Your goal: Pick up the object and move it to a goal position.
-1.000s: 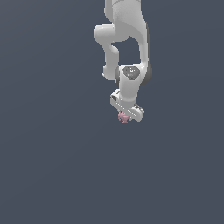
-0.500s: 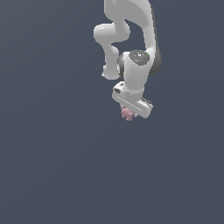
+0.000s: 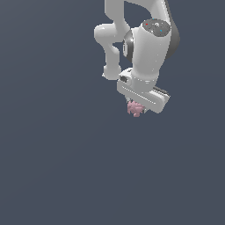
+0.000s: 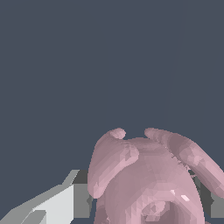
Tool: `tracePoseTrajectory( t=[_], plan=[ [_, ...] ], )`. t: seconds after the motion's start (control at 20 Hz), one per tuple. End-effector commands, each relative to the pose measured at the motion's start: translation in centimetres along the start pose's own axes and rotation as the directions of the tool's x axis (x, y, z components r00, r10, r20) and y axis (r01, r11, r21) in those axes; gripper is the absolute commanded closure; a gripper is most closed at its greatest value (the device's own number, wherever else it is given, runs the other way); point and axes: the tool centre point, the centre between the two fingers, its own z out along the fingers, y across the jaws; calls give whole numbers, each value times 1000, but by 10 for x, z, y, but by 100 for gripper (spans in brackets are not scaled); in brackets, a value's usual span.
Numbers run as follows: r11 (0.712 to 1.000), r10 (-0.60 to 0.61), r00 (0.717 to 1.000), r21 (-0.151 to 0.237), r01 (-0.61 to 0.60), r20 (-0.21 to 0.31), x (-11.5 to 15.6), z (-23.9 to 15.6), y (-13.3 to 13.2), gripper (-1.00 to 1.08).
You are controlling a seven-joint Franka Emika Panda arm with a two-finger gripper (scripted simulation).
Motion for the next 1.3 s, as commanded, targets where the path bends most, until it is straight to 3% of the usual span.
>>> tracePoseTrajectory(
  t=[0.0, 0.6, 1.25],
  plan=[
    [1000, 0, 1000, -1, 0, 0, 5, -23, -9, 108],
    [1000, 0, 1000, -1, 0, 1, 25, -107, -47, 108],
    [1000, 0, 1000, -1, 0, 2, 41, -171, -77, 108]
  ],
)
